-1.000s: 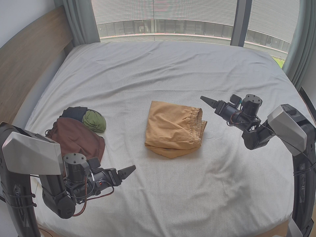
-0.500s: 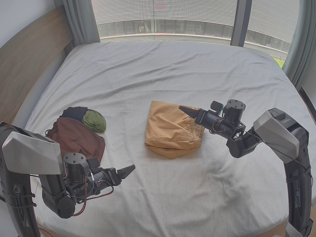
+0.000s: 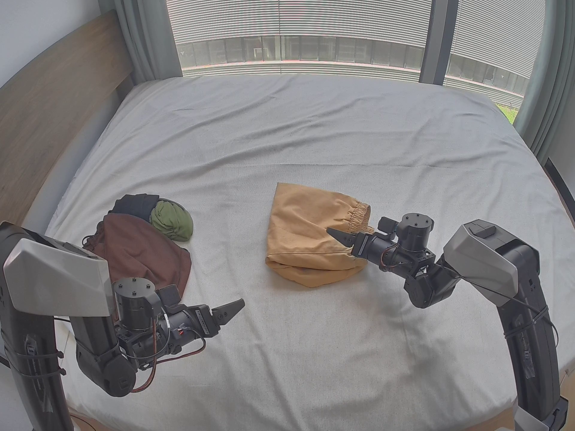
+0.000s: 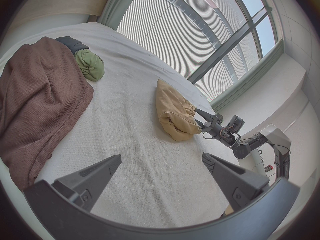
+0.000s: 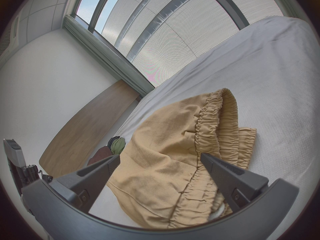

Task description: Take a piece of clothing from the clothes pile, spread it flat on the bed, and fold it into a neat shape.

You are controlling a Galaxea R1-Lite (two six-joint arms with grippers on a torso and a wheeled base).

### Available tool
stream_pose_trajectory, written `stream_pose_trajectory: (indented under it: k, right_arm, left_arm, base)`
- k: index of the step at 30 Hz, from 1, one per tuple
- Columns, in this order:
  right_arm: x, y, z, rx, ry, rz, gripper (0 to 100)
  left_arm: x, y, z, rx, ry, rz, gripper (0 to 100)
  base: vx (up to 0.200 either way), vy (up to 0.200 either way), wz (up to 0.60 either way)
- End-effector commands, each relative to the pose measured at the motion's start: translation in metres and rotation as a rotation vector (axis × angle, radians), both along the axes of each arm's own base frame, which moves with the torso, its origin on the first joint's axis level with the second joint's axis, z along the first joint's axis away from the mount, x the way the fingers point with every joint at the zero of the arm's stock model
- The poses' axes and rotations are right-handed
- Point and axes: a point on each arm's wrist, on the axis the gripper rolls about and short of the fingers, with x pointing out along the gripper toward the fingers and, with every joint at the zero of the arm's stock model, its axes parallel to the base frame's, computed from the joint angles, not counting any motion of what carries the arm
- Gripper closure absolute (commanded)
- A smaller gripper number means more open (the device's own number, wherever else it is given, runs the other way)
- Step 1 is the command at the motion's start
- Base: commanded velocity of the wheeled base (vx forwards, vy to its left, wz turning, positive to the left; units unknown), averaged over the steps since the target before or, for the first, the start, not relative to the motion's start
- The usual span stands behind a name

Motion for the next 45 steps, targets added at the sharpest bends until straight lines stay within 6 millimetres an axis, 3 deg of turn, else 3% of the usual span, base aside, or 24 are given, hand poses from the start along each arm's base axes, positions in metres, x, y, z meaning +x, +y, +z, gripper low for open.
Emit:
stream_pose_trajectory:
  k: [1,11,16,17,22,24,26,27,29,30,31,33,35,37,38,45]
  right_arm:
    - [-0.001,-0.001,-0.012,-0.008,0.025,-0.005,0]
    - [-0.005,0.002,-0.006,0.001,-0.011,-0.039,0]
    - [-0.029,0.000,0.048,0.028,-0.084,-0.028,0]
    - [-0.040,-0.004,0.074,0.040,-0.119,-0.028,0]
    - [-0.091,-0.022,0.156,0.071,-0.233,-0.033,0]
    - [-0.110,-0.030,0.173,0.067,-0.250,-0.037,0]
    - [-0.142,-0.042,0.195,0.052,-0.290,-0.043,0]
    - [-0.142,-0.042,0.195,0.052,-0.290,-0.043,0]
    - [-0.178,-0.059,0.206,0.012,-0.320,-0.062,0]
    - [-0.180,-0.060,0.206,0.010,-0.318,-0.062,0]
    - [-0.206,-0.075,0.210,-0.019,-0.335,-0.088,0]
    - [-0.229,-0.090,0.212,-0.040,-0.350,-0.123,0]
    - [-0.245,-0.101,0.213,-0.058,-0.362,-0.153,0]
    - [-0.248,-0.103,0.213,-0.061,-0.364,-0.159,0]
    - [-0.277,-0.115,0.215,-0.080,-0.402,-0.190,0]
    - [-0.331,-0.122,0.214,-0.071,-0.474,-0.186,0]
  left_arm:
    - [0.000,0.000,0.000,0.000,0.000,0.000,0]
    - [0.000,0.000,0.003,-0.003,-0.010,0.001,0]
    - [-0.001,0.000,0.033,-0.046,-0.105,0.002,0]
    - [-0.004,0.001,0.047,-0.065,-0.150,-0.001,0]
    - [-0.026,-0.005,0.094,-0.130,-0.300,-0.058,0]
    - [-0.037,-0.006,0.109,-0.153,-0.341,-0.082,0]
    - [-0.057,-0.008,0.133,-0.197,-0.423,-0.123,0]
    - [-0.057,-0.008,0.133,-0.197,-0.423,-0.123,0]
    - [-0.084,-0.009,0.152,-0.242,-0.489,-0.179,0]
    - [-0.085,-0.009,0.153,-0.244,-0.491,-0.181,0]
    - [-0.104,-0.007,0.160,-0.264,-0.519,-0.212,0]
    - [-0.121,-0.001,0.164,-0.269,-0.545,-0.231,0]
    - [-0.130,0.006,0.162,-0.257,-0.552,-0.233,0]
    - [-0.132,0.007,0.161,-0.256,-0.553,-0.233,0]
    - [-0.149,0.019,0.158,-0.247,-0.563,-0.232,0]
    - [-0.172,0.036,0.166,-0.271,-0.616,-0.202,0]
  base:
    - [0.000,0.000,0.00]
    - [0.000,0.000,0.00]
    - [0.000,0.000,0.00]
    - [0.000,0.000,0.00]
    - [0.000,0.000,0.00]
    - [0.000,0.000,0.00]
    - [0.000,0.000,0.00]
    - [0.000,0.000,0.00]
    - [0.000,0.000,0.00]
    - [0.000,0.000,0.00]
    - [0.000,0.000,0.00]
    - [0.000,0.000,0.00]
    - [0.000,0.000,0.00]
    - [0.000,0.000,0.00]
    - [0.000,0.000,0.00]
    - [0.000,0.000,0.00]
